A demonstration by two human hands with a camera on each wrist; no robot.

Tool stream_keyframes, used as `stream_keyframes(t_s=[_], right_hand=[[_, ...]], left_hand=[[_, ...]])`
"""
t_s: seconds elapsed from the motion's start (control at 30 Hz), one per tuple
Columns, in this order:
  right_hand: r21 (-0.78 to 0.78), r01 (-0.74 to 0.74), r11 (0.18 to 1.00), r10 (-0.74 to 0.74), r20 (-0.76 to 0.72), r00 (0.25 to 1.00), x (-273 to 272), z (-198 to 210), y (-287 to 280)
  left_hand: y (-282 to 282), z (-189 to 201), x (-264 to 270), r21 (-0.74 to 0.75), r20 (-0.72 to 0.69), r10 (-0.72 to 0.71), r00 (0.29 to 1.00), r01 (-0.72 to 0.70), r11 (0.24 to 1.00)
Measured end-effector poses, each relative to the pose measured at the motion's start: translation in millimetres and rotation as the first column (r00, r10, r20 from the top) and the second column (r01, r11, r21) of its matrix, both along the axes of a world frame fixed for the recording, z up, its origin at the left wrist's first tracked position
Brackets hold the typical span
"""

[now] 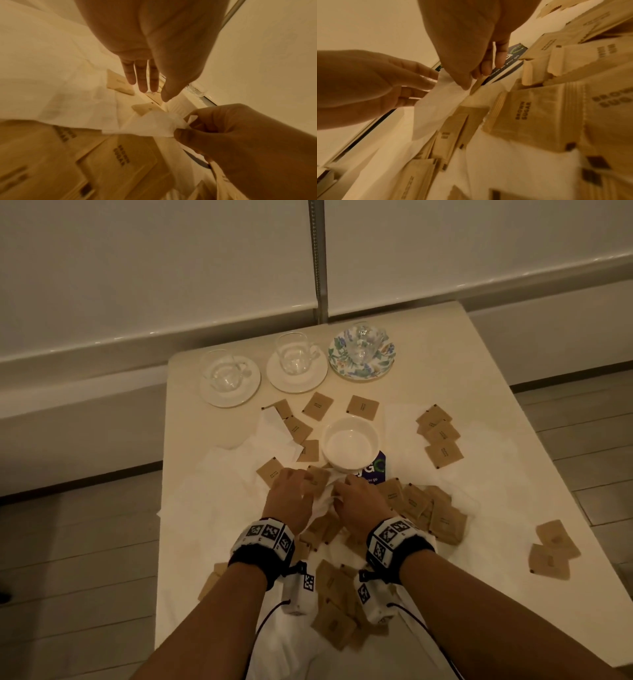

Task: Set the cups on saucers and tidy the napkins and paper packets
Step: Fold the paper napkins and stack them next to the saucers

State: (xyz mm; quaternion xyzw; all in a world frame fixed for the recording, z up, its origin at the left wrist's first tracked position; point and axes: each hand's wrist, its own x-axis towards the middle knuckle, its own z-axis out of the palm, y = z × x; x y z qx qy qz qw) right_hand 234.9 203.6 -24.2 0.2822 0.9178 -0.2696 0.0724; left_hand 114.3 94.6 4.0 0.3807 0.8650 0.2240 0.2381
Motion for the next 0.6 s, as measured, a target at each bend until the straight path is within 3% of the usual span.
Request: stream_keyframes(t_s=[0.07,0.2,0.27,0.37,0.6], right_hand=[[-0.018,0.007,1.000,-0.006,0.021,1.000,6.4,-3.1,2.4],[-0.038,0.030,0.999,-0.029,0.019,0.999,15.3,-8.5,8.7],[-0.048,0.042,0.998,-0.041,0.006,0.999,17.0,-11.0,10.5],[-0.001,0.039,0.999,-0.039,-0.005,0.999,17.5,-16.3,12.9],[0.097,0.025,0.995,-0.023,-0.030,0.999,15.1,-16.3,15.8]], left_hand=[[17.0,1.0,0.1,0.047,-0.015,-0.023,1.000,0.023,0.999],[48.2,5.1,-6.1,0.145,0.227,0.171,0.959,-0.207,0.968],[60.0,3.1,-9.0,0.161,0.205,0.104,0.973,-0.138,0.977],[72.3,-1.0,-11.3,0.043,0.125,-0.041,0.991,0.036,0.998],[81.6,-0.2,-22.2,0.075,0.147,-0.036,0.989,0.025,0.997]])
